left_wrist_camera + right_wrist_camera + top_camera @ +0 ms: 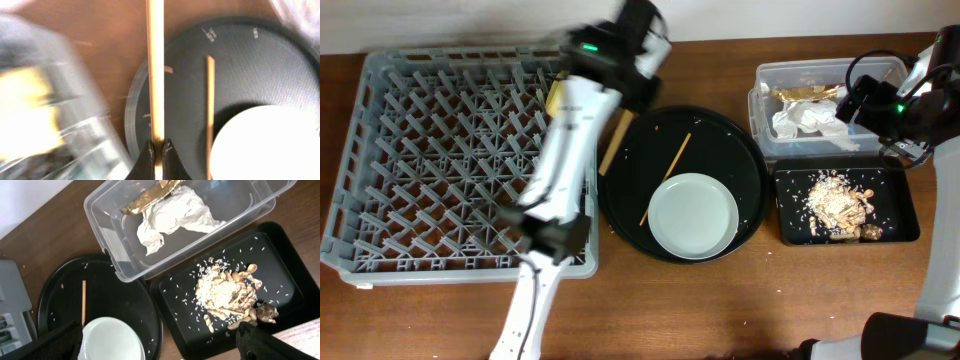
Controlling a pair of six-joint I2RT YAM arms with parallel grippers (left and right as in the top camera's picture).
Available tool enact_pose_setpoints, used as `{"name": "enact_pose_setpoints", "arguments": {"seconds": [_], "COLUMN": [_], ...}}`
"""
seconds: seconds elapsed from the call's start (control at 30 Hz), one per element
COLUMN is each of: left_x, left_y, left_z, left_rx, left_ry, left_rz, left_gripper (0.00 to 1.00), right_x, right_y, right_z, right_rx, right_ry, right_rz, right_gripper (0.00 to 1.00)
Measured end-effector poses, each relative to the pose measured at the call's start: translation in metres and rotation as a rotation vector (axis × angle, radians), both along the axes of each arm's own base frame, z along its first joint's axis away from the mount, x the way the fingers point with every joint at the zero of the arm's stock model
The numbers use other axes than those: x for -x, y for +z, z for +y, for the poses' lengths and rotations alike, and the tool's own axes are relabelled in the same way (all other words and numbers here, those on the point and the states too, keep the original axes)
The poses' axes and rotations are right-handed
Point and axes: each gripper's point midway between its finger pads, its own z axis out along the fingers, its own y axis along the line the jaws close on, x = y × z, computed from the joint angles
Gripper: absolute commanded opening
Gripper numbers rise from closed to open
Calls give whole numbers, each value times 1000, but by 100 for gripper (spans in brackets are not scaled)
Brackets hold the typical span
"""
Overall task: Sort waste into correct bins and load items into the dishwasher rack
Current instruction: 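Carry the chopstick into the dish rack and release it upright, then reach the left gripper back and grasp the second chopstick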
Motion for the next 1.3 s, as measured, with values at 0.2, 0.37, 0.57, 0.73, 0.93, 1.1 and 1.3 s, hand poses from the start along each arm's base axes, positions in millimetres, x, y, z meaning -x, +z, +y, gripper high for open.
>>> {"name": "enact_pose_setpoints", "arguments": {"seconds": [0.2, 0.37, 0.57, 0.73, 0.93, 1.1, 1.3], "left_x": [-24, -51, -52, -57, -50, -13, 11], "left_y": [73, -7, -80, -75, -41, -32, -89], "left_z": [166, 235, 240, 227, 164, 21, -76], "left_rx": [-8, -57, -67, -42, -4, -5, -28], "left_ry": [407, 589, 674, 642, 411, 5, -232], "left_rz": [-135, 20, 147, 132, 87, 58, 8], "left_gripper": [0, 0, 32, 42, 45, 52, 58], "right_x": [0, 0, 0, 0, 1, 1, 1], "right_y": [0, 0, 0, 0, -1, -1, -1], "right_z": [0, 0, 0, 0, 0, 0, 0], "right_rx": [0, 0, 0, 0, -1, -1, -1], "right_ry": [0, 0, 0, 0, 0, 0, 0], "right_rz": [0, 0, 1, 1, 3, 5, 4], "right_gripper": [98, 98, 98, 98, 98, 99, 99]}}
